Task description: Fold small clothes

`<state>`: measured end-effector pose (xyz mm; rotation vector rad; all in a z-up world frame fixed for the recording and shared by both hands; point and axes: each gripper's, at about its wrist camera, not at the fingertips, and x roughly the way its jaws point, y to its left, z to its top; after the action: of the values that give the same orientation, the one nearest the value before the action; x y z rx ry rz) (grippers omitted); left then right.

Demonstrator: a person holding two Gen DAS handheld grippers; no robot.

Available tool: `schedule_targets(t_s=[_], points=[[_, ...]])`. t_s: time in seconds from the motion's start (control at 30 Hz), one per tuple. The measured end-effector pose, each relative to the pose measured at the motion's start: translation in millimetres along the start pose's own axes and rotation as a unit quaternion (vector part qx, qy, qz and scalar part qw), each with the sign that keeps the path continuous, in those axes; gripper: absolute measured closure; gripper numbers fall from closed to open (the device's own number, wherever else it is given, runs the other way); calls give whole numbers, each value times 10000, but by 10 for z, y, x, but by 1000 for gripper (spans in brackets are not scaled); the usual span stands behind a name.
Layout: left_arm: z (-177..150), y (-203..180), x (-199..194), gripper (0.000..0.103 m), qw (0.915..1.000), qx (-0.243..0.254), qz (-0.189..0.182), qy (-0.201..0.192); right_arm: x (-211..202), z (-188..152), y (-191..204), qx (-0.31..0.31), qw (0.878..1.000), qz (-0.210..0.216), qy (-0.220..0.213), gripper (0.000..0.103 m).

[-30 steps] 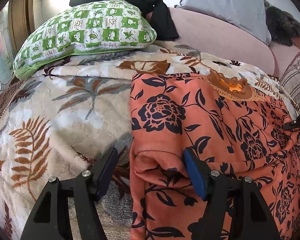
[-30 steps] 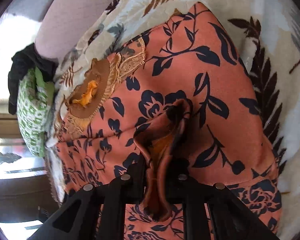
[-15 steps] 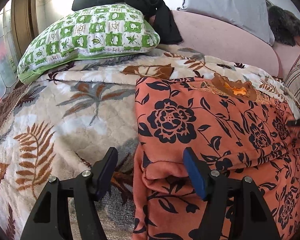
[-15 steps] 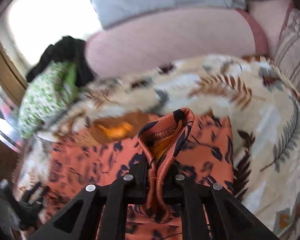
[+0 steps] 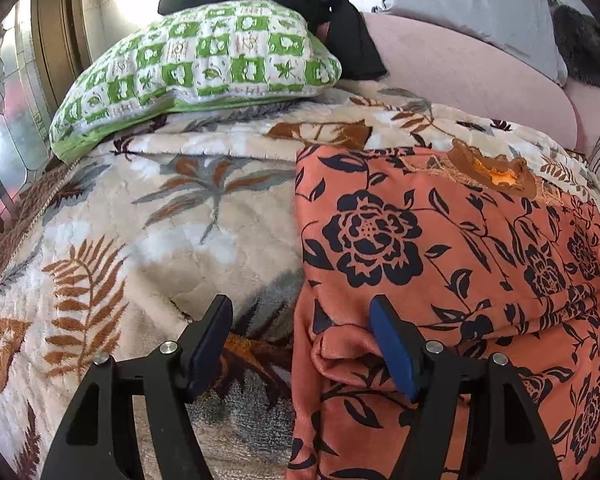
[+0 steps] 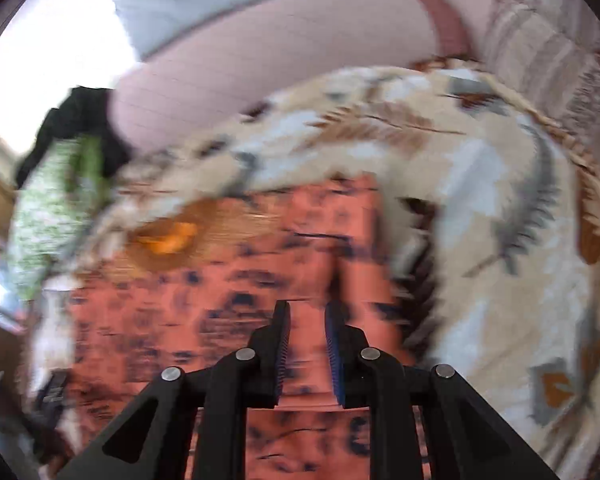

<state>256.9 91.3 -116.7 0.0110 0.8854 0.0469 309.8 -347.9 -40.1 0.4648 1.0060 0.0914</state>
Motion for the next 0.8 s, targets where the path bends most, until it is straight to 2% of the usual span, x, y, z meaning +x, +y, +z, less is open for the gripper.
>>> schedule_targets(t_s=[0.03, 0.07, 0.1, 0.17, 0.2, 0.3, 0.33, 0.47, 0.53, 0.63, 0.8], points=[[-4, 21, 46, 30, 9999, -76, -66, 131, 76, -19, 41, 32, 9994, 309, 126, 29], [-3, 59, 76, 30, 9995, -188, -163, 198, 186, -56, 31, 84, 9989, 406, 240, 13], [5, 111, 91, 29, 9988, -320, -279, 245, 317, -111, -17, 203, 9986, 304, 391, 14], [9, 204, 66, 28, 9971, -527, -487, 261, 560, -271, -327, 862, 9931, -17, 795, 15], [0, 245, 15, 28, 9970, -562, -494, 210, 472, -317, -379, 1035, 9929, 145, 576, 15], [-51, 346, -249, 28, 9983, -533, -248, 11, -52, -382, -246, 806, 9955, 488, 100, 15], [-82, 386, -360, 28, 9983, -533, -229, -11, -241, -425, -205, 636, 9970, 441, -28, 15], [-482, 608, -946, 28, 9950, -778, -613, 135, -997, -813, -278, 169, 9987, 360, -316, 14], [-804, 660, -1199, 28, 9934, -695, -844, 338, -1208, -1140, -451, 106, 9994, 333, 15, 14], [-1313, 711, -1461, 28, 9894, -647, -1105, 680, -1315, -1597, -822, 110, 9979, 250, 594, 14], [-1851, 702, -1554, 28, 9824, -791, -1276, 1111, -1521, -2164, -1387, 541, 9945, 386, 807, 14]])
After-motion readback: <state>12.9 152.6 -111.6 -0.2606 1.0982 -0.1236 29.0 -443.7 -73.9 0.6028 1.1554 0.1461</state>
